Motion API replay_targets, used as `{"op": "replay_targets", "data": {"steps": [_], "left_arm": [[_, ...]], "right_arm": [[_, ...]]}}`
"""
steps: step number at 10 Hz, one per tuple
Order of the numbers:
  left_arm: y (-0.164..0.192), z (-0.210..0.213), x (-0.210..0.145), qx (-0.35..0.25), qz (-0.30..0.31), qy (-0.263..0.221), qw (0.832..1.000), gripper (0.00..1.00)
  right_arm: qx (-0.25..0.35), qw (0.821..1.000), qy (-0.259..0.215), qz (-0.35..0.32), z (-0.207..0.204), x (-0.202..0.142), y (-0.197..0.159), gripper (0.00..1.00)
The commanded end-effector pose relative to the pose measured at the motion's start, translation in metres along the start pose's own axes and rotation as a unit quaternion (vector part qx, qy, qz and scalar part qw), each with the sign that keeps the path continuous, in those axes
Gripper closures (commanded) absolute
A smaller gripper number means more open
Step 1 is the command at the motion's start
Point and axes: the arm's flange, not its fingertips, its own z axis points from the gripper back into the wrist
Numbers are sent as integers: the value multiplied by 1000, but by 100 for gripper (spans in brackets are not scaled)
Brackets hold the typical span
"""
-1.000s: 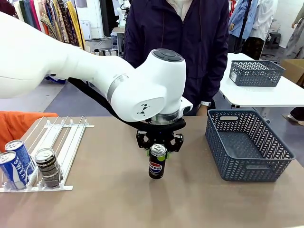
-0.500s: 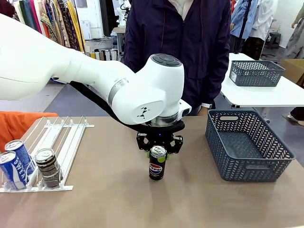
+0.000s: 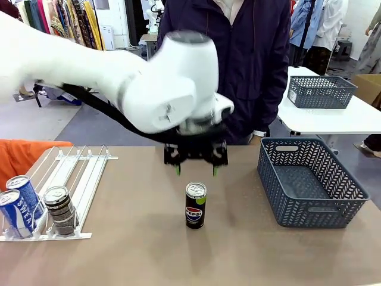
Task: Retrieve and store the cans from the dispenser.
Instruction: Pick up one can from the Automatic Can Dispenser and place it in the middle of the table.
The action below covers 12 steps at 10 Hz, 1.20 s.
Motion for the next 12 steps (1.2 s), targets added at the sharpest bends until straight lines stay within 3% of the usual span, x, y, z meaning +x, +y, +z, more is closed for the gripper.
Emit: {"op": "replay_targets", "data": {"steps": [1,2,3,5,7,8,10,11,12], "left_arm": [[75,71,-16,-72,1,1,997,0],[118,95,-13,-124,-18,45,991,0],[173,112,-4,-165,12,57,985,0],[299,136,-15,-280,55,63,956,0],[436,128,-51,-419,86,77,901,0],[492,112,-66,-477,123,95,865,0],[553,79,-105,-513,218,82,826,0],[564,70,-117,-510,245,89,820,0],[554,93,-126,-497,178,81,845,0]], "right_arm": [[3,1000,3,15,2,1,0,0],[3,1000,3,15,2,1,0,0],[3,1000,3,15,2,1,0,0],[3,1000,3,15,2,1,0,0],[3,1000,3,15,2,1,0,0],[3,1000,3,15,2,1,0,0],[3,1000,3,15,2,1,0,0],[3,1000,3,15,2,1,0,0],[3,1000,3,15,2,1,0,0]]}}
